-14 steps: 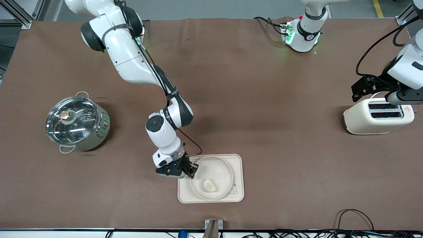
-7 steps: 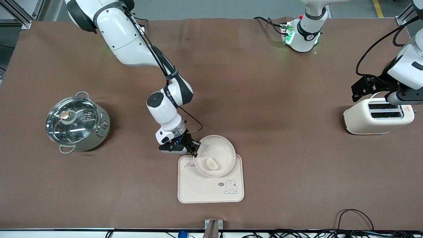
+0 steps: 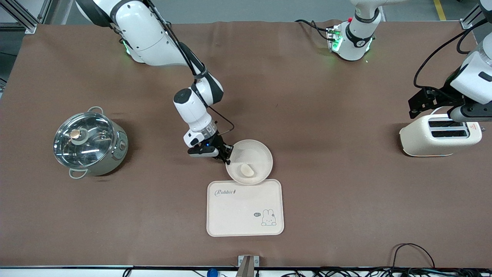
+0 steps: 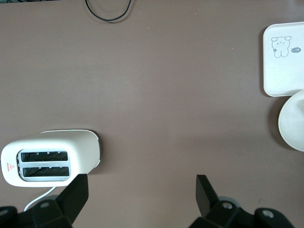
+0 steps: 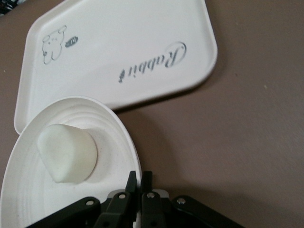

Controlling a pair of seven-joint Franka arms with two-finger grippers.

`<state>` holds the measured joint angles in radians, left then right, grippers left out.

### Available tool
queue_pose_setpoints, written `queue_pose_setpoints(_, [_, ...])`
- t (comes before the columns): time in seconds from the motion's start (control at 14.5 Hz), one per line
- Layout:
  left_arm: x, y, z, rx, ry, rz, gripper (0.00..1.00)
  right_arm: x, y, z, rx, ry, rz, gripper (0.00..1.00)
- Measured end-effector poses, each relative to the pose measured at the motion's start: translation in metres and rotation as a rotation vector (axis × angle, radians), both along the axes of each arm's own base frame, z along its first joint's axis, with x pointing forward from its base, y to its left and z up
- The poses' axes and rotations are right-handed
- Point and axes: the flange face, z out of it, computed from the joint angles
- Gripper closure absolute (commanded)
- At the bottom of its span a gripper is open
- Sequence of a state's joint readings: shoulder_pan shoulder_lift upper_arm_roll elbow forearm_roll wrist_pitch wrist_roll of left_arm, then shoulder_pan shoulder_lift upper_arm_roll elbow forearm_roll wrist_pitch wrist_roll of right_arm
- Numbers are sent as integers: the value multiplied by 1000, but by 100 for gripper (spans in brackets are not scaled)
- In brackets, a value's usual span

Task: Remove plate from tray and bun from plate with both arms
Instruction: 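Lift the plate with the bun off the tray and set it down, then release the plate with the right gripper while the left gripper reaches the bun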

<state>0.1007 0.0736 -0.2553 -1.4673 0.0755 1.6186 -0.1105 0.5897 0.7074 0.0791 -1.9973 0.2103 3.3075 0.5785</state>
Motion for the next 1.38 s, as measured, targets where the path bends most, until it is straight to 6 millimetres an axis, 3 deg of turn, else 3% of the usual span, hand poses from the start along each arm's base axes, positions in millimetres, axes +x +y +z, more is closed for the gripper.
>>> queue_pose_setpoints(0.14, [0,-1,0,0,0,-1,0,-15,-5,-8,-3,-14,4,100])
queue_pose_setpoints(0.41, [0,-1,0,0,0,-1,0,-21,-9,-9,-5,-18,4,74])
queue_pose_setpoints(0.48, [0,-1,0,0,0,-1,0,-23,-10,-11,-9,-13,5,62])
queue_pose_setpoints(0.62, [0,-1,0,0,0,0,0,-27,-10,-11,-10,-14,8,18])
queue_pose_setpoints(0.69, [0,-1,0,0,2,0,0,-28,-10,-10,-7,-13,5,3])
queue_pose_setpoints(0.97, [-5,-6,-7,8,45,-8,0,-24,-8,5,29,15,-55,0])
queue_pose_setpoints(1.17, [-7,-23,-15,-5,62,23,0,-8,-7,41,-8,113,-57,0])
queue_pose_setpoints(1.31, [-6,-67,-33,-65,64,87,0,11,-15,79,-36,176,-57,0])
queue_pose_setpoints(1.38, [-7,-104,-47,-88,65,118,0,23,-22,98,-57,213,-44,0])
